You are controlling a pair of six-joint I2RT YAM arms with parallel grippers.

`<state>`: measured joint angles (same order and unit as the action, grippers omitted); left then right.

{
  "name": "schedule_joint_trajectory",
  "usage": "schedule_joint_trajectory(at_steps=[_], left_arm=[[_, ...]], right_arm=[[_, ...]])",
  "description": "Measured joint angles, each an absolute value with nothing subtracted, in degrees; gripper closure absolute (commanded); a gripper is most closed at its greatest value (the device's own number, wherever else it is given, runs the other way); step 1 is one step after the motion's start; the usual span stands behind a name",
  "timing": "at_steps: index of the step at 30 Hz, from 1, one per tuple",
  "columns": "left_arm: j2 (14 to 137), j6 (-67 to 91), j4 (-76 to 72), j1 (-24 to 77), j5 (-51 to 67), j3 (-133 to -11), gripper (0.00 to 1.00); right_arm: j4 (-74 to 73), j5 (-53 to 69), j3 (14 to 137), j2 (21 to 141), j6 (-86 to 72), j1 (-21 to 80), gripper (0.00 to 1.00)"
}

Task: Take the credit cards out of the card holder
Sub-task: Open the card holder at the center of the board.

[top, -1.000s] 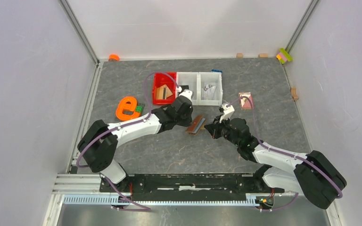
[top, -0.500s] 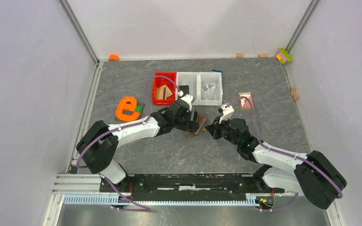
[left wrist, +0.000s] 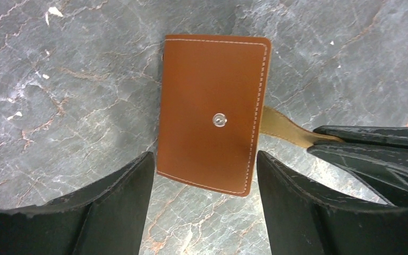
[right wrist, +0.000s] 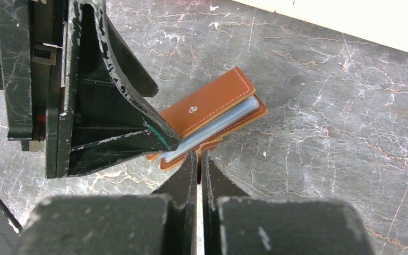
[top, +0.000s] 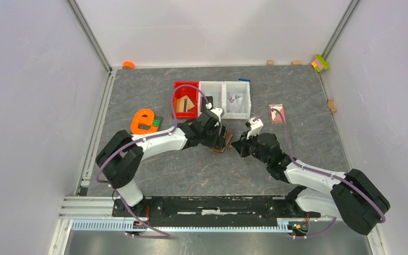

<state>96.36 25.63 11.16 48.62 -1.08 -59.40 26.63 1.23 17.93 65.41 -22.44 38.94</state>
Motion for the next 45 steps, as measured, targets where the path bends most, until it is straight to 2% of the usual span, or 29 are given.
schedule_joint_trajectory(at_steps=[5,11,16,21,23,28,31,36,38,39,41,43,45], left_arm=[[96.60,25.63,12.60,48.62,-1.96,-59.51,0.23],[96.82,25.56,14.09,48.62,-2.55,-60.45,0.11],[96.82,24.01,14.28,48.62,-2.37,-60.47,0.14],[96.86,22.83,14.39,48.62,-1.43,-60.53,0.40],[96.88,22.59,14.50,48.62,-1.30,-60.66,0.61],[96.05,22.48,13.74,48.77,-0.78,-60.71,0.90],[94.11,22.41,13.30,48.71,-1.56,-60.51,0.96],[93.17,22.48,13.19,48.14,-2.94,-60.16,0.98],[92.97,22.57,12.82,47.81,-2.87,-59.75,0.98],[92.79,22.68,12.56,47.62,-2.81,-59.44,0.98],[92.44,22.92,12.10,47.11,-2.59,-58.94,0.98],[92.38,23.38,11.88,46.39,-2.20,-58.72,0.98],[92.38,24.38,11.92,45.19,-1.21,-58.61,0.98]], right_arm=[[26.20,1.21,17.93,65.10,-22.44,38.94,1.00],[25.96,1.19,17.93,64.20,-22.46,38.94,1.00],[25.93,1.06,17.93,63.68,-22.46,38.94,1.00],[25.61,0.34,17.93,63.35,-22.46,38.94,1.00],[25.58,-0.10,17.93,62.92,-22.46,38.94,1.00],[25.54,-0.43,17.93,62.65,-22.46,38.94,1.00],[25.39,-0.93,17.93,62.65,-22.46,38.94,1.00],[22.52,-4.99,18.28,62.67,-22.46,38.96,0.98],[20.78,-7.16,18.72,62.67,-22.50,38.94,0.94],[20.25,-8.08,18.87,62.67,-22.57,38.94,0.89],[19.00,-9.78,19.27,62.70,-22.61,38.94,0.63],[18.31,-10.96,19.51,62.70,-22.87,38.94,0.48],[18.02,-11.92,19.57,62.76,-22.65,38.94,0.38]])
